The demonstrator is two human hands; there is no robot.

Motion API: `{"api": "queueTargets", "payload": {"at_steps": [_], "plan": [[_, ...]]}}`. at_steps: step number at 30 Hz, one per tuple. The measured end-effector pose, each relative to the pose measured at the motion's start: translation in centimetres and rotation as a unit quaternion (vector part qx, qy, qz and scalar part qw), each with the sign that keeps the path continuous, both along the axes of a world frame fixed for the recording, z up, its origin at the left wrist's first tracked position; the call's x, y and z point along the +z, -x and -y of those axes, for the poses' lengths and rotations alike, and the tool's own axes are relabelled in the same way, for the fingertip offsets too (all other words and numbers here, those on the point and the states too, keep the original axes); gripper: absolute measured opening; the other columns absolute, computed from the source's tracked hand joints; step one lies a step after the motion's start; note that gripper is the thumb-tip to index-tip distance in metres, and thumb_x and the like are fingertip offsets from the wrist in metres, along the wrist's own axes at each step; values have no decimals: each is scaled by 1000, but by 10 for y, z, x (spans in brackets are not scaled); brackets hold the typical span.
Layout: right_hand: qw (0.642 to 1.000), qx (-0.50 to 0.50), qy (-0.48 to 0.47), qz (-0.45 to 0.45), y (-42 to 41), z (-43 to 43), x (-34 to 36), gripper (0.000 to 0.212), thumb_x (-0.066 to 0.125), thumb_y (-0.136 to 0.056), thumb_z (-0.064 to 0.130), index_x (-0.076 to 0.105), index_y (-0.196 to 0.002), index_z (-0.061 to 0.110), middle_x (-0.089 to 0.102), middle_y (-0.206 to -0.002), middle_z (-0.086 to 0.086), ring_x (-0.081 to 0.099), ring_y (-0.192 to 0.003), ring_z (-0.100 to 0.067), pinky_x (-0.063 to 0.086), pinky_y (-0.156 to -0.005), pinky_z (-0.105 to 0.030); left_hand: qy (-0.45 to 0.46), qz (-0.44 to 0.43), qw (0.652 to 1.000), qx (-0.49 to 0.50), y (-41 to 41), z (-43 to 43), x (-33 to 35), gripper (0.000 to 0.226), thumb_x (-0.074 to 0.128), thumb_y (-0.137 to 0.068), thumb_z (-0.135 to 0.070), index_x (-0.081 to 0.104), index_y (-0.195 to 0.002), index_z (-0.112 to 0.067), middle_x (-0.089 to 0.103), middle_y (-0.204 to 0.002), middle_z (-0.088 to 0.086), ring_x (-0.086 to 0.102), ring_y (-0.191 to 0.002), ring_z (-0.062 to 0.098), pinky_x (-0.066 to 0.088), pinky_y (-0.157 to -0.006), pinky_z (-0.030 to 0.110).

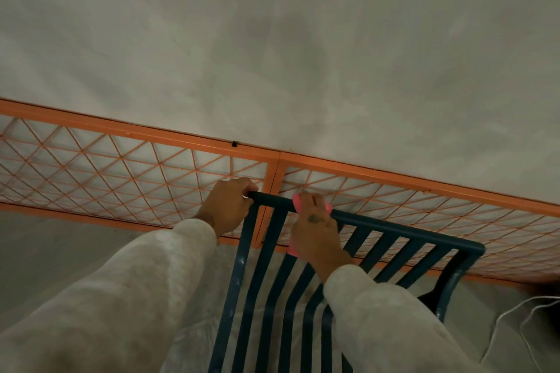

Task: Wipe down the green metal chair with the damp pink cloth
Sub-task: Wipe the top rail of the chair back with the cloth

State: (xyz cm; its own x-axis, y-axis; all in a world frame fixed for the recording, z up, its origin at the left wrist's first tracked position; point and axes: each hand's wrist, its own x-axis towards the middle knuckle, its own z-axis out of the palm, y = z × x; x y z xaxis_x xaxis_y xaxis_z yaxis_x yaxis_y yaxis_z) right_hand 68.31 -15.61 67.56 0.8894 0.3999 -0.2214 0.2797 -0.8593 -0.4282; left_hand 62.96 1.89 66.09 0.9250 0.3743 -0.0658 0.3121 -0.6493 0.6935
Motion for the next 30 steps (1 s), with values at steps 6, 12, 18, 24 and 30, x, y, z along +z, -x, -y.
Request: {"api": "queueTargets", "payload": {"at_steps": [6,12,18,24,30], "plan": [[996,87,-27,13,15,-47,-2,57,61,-85,5,39,-136,19,37,-138,-8,48,-119,-32,46,-91,-33,-37,-8,999,-37,-3,1,3,21,55,-93,-8,66,-110,-11,69,-107,8,63,-93,21,48,-83,28],[989,144,24,-2,-4,-13,2,86,61,-85,0,15,-151,30,20,-157,0,38,-135,-28,36,-105,-41,-105,-58,991,-60,-9,-2,8,17,57,-89,-10,65,-104,-14,67,-96,9,63,-84,28,55,-76,41],[996,92,17,10,-24,66,-5,86,60,-86,1,14,-151,33,17,-158,4,42,-133,-28,37,-104,-45,-160,-78,981,-83,-20,15,14,17,59,-88,-15,65,-103,-10,62,-99,8,59,-84,23,55,-76,41],[998,49,-5,33,-46,130,-14,80,60,-85,3,20,-146,36,26,-153,6,54,-120,-32,50,-92,-49,-151,-15,970,-189,-41,79,12,14,63,-87,-21,62,-101,-22,56,-93,-5,55,-91,17,47,-77,32],[1000,-1,12,15,-63,188,-11,88,61,-84,-1,16,-150,36,15,-160,9,50,-127,-31,46,-99,-50,-151,-4,957,-247,-74,149,13,15,59,-90,-25,59,-105,-23,57,-98,-5,54,-91,14,43,-76,29]]}}
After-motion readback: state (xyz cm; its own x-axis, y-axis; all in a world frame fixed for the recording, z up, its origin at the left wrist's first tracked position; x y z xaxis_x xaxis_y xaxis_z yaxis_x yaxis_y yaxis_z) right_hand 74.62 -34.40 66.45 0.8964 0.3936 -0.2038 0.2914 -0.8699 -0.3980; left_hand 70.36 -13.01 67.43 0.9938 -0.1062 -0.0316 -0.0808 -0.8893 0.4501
